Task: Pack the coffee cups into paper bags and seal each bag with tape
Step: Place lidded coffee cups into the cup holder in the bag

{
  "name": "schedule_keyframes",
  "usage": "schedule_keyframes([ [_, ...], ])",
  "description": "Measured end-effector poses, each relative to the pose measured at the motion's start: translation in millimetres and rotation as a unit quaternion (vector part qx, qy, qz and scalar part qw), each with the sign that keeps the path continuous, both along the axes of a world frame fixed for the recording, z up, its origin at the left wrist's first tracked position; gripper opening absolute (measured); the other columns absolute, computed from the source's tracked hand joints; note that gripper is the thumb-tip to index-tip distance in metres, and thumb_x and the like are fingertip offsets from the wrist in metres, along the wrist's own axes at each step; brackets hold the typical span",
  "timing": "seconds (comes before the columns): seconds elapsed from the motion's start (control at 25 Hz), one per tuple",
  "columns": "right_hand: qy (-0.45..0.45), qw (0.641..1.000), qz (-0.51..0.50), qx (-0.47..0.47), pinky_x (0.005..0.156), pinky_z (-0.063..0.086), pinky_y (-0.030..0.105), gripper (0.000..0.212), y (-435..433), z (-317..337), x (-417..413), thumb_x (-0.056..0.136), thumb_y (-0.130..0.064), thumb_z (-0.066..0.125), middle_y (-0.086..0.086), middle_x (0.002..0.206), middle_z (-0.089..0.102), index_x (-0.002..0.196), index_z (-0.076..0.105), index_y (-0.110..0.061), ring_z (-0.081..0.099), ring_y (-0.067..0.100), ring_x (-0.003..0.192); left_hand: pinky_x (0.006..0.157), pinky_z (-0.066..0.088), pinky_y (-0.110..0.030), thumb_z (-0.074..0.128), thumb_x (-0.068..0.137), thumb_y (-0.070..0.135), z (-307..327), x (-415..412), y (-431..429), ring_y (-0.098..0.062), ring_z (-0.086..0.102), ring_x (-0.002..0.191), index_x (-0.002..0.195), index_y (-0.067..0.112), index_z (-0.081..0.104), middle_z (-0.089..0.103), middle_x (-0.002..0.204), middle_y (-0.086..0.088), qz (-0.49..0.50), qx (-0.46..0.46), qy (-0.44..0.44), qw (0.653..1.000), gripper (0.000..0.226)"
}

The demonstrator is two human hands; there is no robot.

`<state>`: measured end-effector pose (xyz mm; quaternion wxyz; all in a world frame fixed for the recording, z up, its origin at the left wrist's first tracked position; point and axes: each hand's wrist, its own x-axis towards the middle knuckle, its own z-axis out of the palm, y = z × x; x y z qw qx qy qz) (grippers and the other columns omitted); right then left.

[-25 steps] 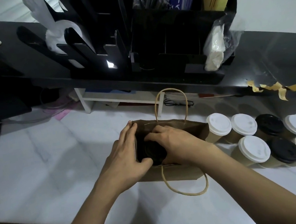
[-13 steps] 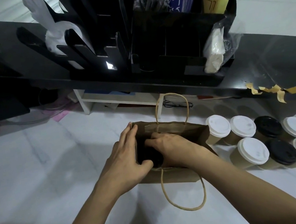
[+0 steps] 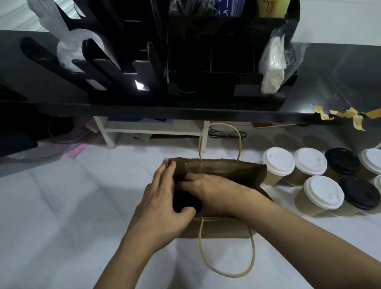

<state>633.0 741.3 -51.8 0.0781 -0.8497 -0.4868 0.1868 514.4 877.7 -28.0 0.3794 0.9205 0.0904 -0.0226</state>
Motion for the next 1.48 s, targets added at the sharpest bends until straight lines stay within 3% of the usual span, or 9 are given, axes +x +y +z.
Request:
schedule_keyframes([
  [0.16, 0.022, 1.0, -0.004, 0.006, 0.101, 0.049, 0.039, 0.063, -5.3, 6.5, -0.7, 0.084, -0.027, 0.078, 0.004, 0.133, 0.054, 0.141, 0.052, -0.024, 0.056, 0.023, 0.12, 0.112, 0.038, -0.036, 0.053, 0.07, 0.049, -0.2, -0.9, 1.5, -0.01, 0.018, 0.15, 0.158, 0.036, 0.004, -0.007, 0.163, 0.026, 0.004, 0.004, -0.001, 1.0, 0.102],
  [0.32, 0.039, 0.998, -0.028, 0.041, 0.102, 0.048, 0.035, 0.066, -23.2, 32.8, -1.3, 0.085, -0.037, 0.077, -0.004, 0.134, 0.058, 0.144, 0.047, -0.033, 0.056, 0.014, 0.121, 0.112, 0.038, -0.037, 0.062, 0.079, 0.044, -1.5, 0.7, 1.0, -0.012, 0.019, 0.149, 0.159, 0.035, 0.004, -0.005, 0.164, 0.024, 0.004, 0.006, -0.005, 1.0, 0.099],
  [0.56, 0.005, 0.989, -0.125, 0.075, 0.09, 0.054, 0.035, 0.033, -69.5, 74.6, -1.7, 0.097, -0.036, 0.064, -0.009, 0.12, 0.066, 0.129, 0.06, -0.034, 0.062, 0.012, 0.106, 0.11, 0.039, -0.039, 0.066, 0.086, 0.037, -6.1, 4.8, 0.1, -0.015, 0.022, 0.148, 0.158, 0.035, 0.004, -0.003, 0.163, 0.024, 0.008, 0.006, -0.013, 1.0, 0.095],
  [0.8, 0.003, 0.954, -0.245, 0.174, 0.087, 0.055, 0.022, 0.02, -120.4, 81.6, 7.4, 0.097, -0.032, 0.063, -0.019, 0.103, 0.07, 0.115, 0.07, -0.033, 0.065, 0.0, 0.097, 0.113, 0.038, -0.045, 0.066, 0.087, 0.034, -8.9, 5.4, -1.5, -0.016, 0.022, 0.149, 0.158, 0.037, 0.004, -0.001, 0.163, 0.023, 0.013, -0.005, -0.015, 1.0, 0.094],
  [0.92, -0.004, 0.929, -0.3, 0.216, 0.077, 0.05, 0.012, 0.012, -137.9, 81.4, 14.4, 0.098, -0.027, 0.064, -0.02, 0.093, 0.071, 0.104, 0.073, -0.03, 0.065, -0.004, 0.089, 0.114, 0.039, -0.049, 0.066, 0.087, 0.032, -8.6, 5.6, -0.8, -0.017, 0.023, 0.149, 0.158, 0.038, 0.005, 0.0, 0.163, 0.024, 0.017, -0.009, -0.017, 1.0, 0.094],
  [1.08, -0.047, 0.904, -0.372, 0.208, 0.07, 0.044, 0.013, 0.008, -157.9, 64.4, 34.4, 0.097, -0.022, 0.063, -0.019, 0.089, 0.068, 0.098, 0.07, -0.027, 0.064, 0.001, 0.087, 0.115, 0.036, -0.048, 0.067, 0.087, 0.03, -8.1, 4.8, -0.6, -0.016, 0.022, 0.15, 0.158, 0.038, 0.006, 0.001, 0.164, 0.023, 0.016, -0.013, -0.013, 1.0, 0.094],
  [1.16, -0.055, 0.903, -0.395, 0.159, 0.077, 0.047, 0.02, 0.012, -167.6, 46.7, 48.3, 0.095, -0.023, 0.065, -0.013, 0.098, 0.069, 0.107, 0.069, -0.027, 0.064, 0.009, 0.097, 0.115, 0.037, -0.048, 0.065, 0.082, 0.038, -7.7, 3.7, 0.2, -0.016, 0.021, 0.15, 0.158, 0.038, 0.005, 0.0, 0.163, 0.024, 0.012, -0.01, -0.013, 1.0, 0.096],
  [1.24, -0.076, 0.913, -0.395, 0.07, 0.089, 0.047, 0.031, 0.03, -173.8, 29.7, 58.9, 0.092, -0.03, 0.069, -0.005, 0.118, 0.066, 0.122, 0.064, -0.027, 0.059, 0.018, 0.111, 0.116, 0.036, -0.047, 0.058, 0.074, 0.046, -6.5, 2.8, 0.6, -0.014, 0.019, 0.151, 0.157, 0.039, 0.004, -0.001, 0.163, 0.025, 0.01, -0.009, -0.01, 1.0, 0.099],
  [1.48, -0.133, 0.917, -0.374, -0.042, 0.117, 0.026, 0.048, 0.074, -174.0, 1.4, 78.7, 0.083, -0.049, 0.075, 0.006, 0.149, 0.048, 0.144, 0.043, -0.024, 0.042, 0.031, 0.138, 0.115, 0.036, -0.043, 0.055, 0.07, 0.047, -2.9, 1.0, -2.0, -0.013, 0.017, 0.151, 0.158, 0.037, 0.005, -0.003, 0.163, 0.026, 0.012, -0.005, -0.003, 1.0, 0.102],
])
